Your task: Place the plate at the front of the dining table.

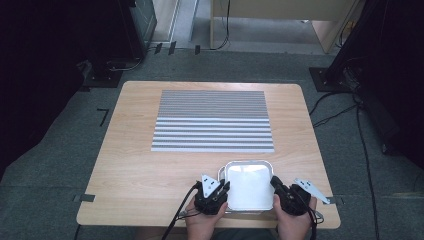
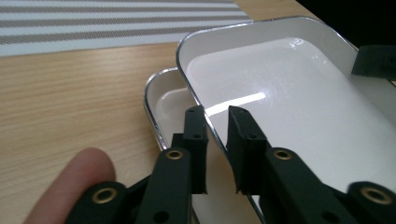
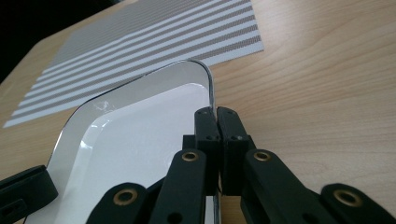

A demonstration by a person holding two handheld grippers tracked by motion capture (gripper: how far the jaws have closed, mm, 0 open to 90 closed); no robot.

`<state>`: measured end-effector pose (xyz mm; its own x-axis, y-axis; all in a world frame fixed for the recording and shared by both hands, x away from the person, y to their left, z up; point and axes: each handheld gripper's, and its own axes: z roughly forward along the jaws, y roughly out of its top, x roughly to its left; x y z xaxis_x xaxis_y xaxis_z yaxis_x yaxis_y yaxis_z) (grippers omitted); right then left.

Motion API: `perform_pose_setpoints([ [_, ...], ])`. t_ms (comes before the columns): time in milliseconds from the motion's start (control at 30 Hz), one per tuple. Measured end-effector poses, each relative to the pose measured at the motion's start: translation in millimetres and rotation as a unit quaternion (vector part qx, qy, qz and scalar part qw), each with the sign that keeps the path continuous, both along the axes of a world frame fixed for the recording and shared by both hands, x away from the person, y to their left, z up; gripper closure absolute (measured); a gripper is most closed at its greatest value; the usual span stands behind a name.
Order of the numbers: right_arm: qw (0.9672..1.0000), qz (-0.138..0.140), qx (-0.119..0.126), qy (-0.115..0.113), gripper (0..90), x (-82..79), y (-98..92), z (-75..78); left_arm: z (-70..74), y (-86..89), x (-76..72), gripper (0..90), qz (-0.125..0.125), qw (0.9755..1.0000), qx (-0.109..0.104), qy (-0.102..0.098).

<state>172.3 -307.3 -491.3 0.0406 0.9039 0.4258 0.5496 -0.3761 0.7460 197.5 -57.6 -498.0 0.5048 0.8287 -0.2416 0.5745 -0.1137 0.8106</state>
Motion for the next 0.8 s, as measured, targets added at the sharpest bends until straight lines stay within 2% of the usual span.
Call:
perform_pose_setpoints([
  [167, 1.0, 0.002, 0.003, -0.007, 89.8, 1.8, 4.9, 2.7, 6.1, 5.7, 3.1, 82.1, 0.009, 0.9999, -0.005, -0.003],
  [267, 0.9998, 0.009, -0.005, -0.019, 89.8, 7.1, 12.7, 7.4, 10.5, 14.2, 7.6, 83.8, 0.018, 0.9997, -0.018, 0.001],
  [500, 0.9991, 0.019, -0.018, -0.032, 90.0, 17.4, 27.9, 13.0, 18.5, 28.7, 19.1, 86.0, 0.037, 0.9989, -0.028, -0.004],
  [667, 0.9981, 0.025, -0.029, -0.047, 90.0, 32.7, 39.7, 19.2, 25.4, 37.8, 31.9, 87.0, 0.053, 0.9978, -0.038, -0.009],
  [800, 0.9979, 0.028, -0.029, -0.051, 90.0, 40.7, 45.5, 21.5, 27.9, 44.0, 39.2, 87.4, 0.063, 0.9971, -0.043, -0.01],
])
